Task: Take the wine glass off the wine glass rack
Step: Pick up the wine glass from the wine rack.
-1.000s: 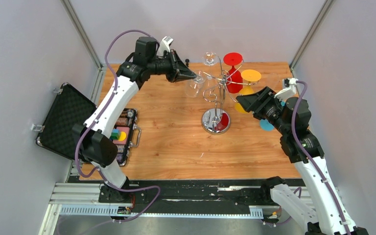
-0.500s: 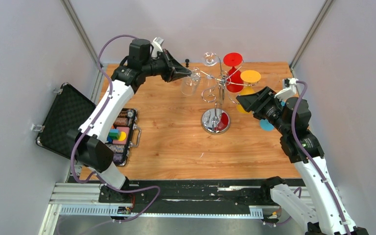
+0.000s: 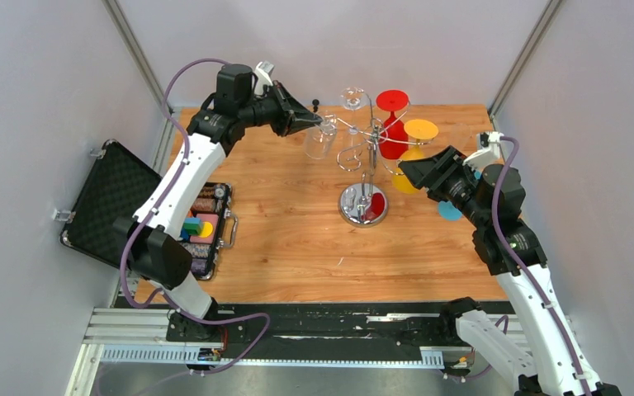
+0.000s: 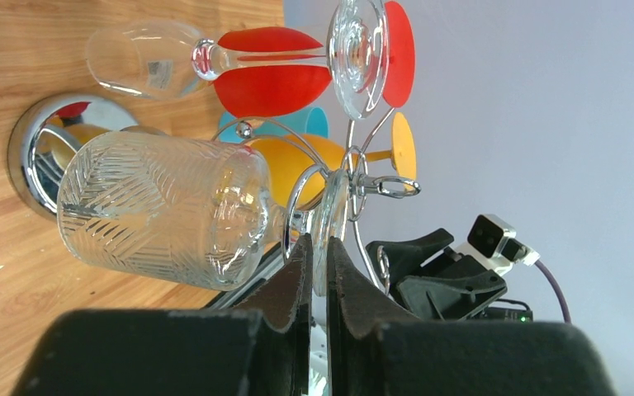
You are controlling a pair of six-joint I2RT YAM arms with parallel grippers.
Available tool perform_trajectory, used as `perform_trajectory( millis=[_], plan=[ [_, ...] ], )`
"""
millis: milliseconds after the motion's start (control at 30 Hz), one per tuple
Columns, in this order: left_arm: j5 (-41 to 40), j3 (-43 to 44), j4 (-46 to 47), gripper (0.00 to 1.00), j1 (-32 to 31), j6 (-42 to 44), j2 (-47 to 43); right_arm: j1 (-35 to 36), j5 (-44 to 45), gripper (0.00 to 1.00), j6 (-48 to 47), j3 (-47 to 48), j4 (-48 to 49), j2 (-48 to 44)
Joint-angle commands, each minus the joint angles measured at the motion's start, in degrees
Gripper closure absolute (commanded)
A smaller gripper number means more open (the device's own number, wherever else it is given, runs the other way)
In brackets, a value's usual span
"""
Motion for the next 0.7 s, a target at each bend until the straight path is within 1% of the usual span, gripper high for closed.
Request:
perform_trajectory(
  millis=[0, 367, 667],
  plan=[
    [0.8, 5.0, 6.0, 1.0, 0.5, -1.6, 0.9, -0.2, 0.9, 0.44, -1.4, 0.9, 2.7, -1.1],
    [2.3, 10.2, 5.0, 1.0, -1.5, -0.4, 5.1, -0.5, 1.0, 0.44, -2.3, 0.6, 2.7, -2.0],
    [2.6, 9.7, 4.4, 1.0, -4.3, 0.6, 4.9, -0.6, 0.8, 0.44, -2.7, 0.8, 2.5, -2.6]
  ],
)
